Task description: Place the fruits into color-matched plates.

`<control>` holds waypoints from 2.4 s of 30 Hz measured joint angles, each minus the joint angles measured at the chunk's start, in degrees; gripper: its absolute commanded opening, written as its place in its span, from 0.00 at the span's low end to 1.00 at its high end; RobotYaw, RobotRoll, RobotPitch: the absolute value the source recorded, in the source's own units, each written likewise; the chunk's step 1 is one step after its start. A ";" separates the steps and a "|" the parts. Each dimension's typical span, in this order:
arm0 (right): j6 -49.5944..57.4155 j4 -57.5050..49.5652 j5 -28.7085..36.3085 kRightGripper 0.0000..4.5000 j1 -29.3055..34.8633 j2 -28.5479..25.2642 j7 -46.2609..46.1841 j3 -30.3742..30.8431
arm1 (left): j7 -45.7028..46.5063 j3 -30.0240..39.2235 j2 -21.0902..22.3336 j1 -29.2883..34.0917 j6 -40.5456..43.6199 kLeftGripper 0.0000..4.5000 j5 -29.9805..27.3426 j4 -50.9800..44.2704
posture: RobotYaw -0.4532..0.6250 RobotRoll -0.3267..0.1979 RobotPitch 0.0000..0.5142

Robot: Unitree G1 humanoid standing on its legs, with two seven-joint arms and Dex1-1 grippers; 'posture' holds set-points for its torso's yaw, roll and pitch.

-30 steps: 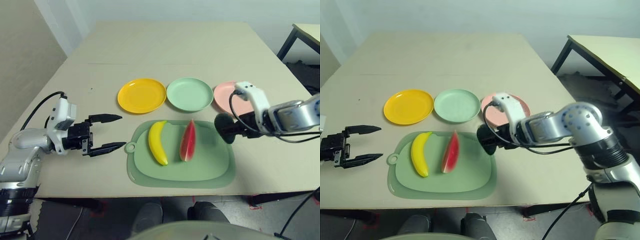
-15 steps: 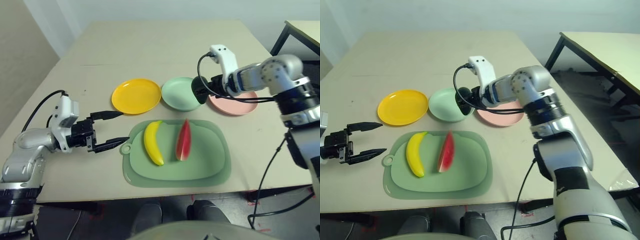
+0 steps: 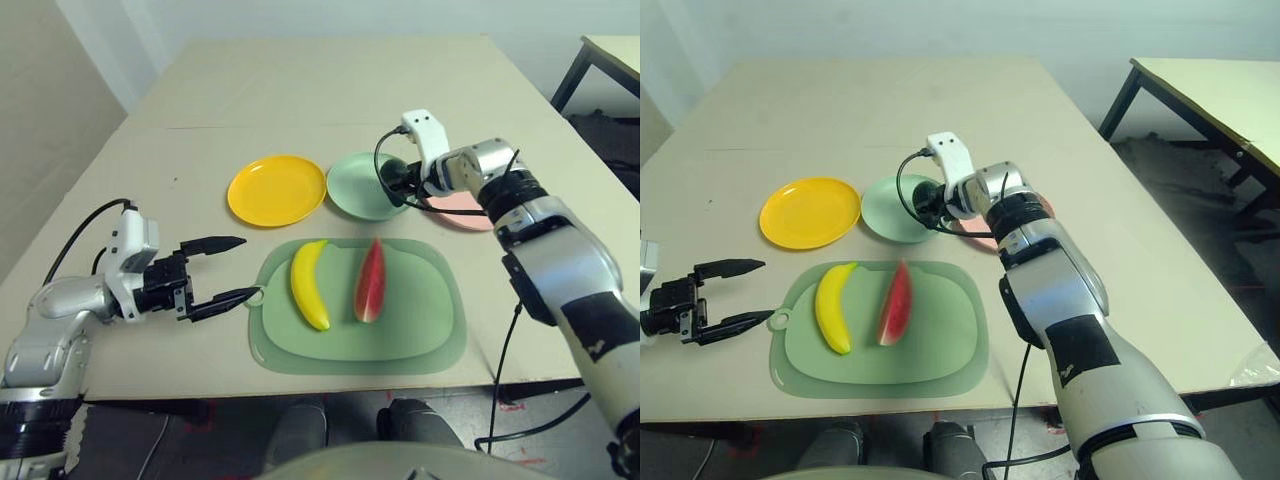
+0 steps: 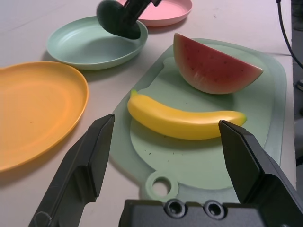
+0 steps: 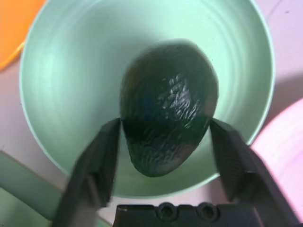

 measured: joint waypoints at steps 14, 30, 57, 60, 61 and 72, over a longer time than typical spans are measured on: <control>5.21 -46.14 -6.07 0.99 11.12 -22.03 25.55 1.83 | -3.40 -1.01 0.36 -4.57 -3.44 1.00 1.22 7.66 | 0.53 0.62 0.09; -14.29 -81.50 -10.54 0.99 23.59 -38.80 42.34 8.27 | -5.01 -1.47 1.09 -6.55 -4.93 1.00 2.66 12.06 | 0.50 0.62 0.10; -92.52 -35.11 -27.30 0.99 2.00 -6.89 62.10 27.72 | -3.44 -2.31 1.26 -5.16 -3.70 1.00 2.86 8.41 | 0.57 0.62 0.19; -90.44 -32.60 -29.88 0.99 1.99 -5.28 61.77 27.77 | -2.96 -2.25 1.25 -4.52 -2.63 1.00 2.63 7.39 | 0.57 0.62 0.19; -89.99 -31.67 -31.18 0.99 1.99 -4.69 61.21 27.78 | -2.43 -2.17 1.18 -4.50 -1.77 1.00 2.21 6.73 | 0.57 0.62 0.19; -90.83 -27.06 -38.98 0.99 3.54 -3.50 59.94 30.13 | 0.70 -1.83 1.14 -1.67 1.06 1.00 1.08 0.91 | 0.63 0.62 0.20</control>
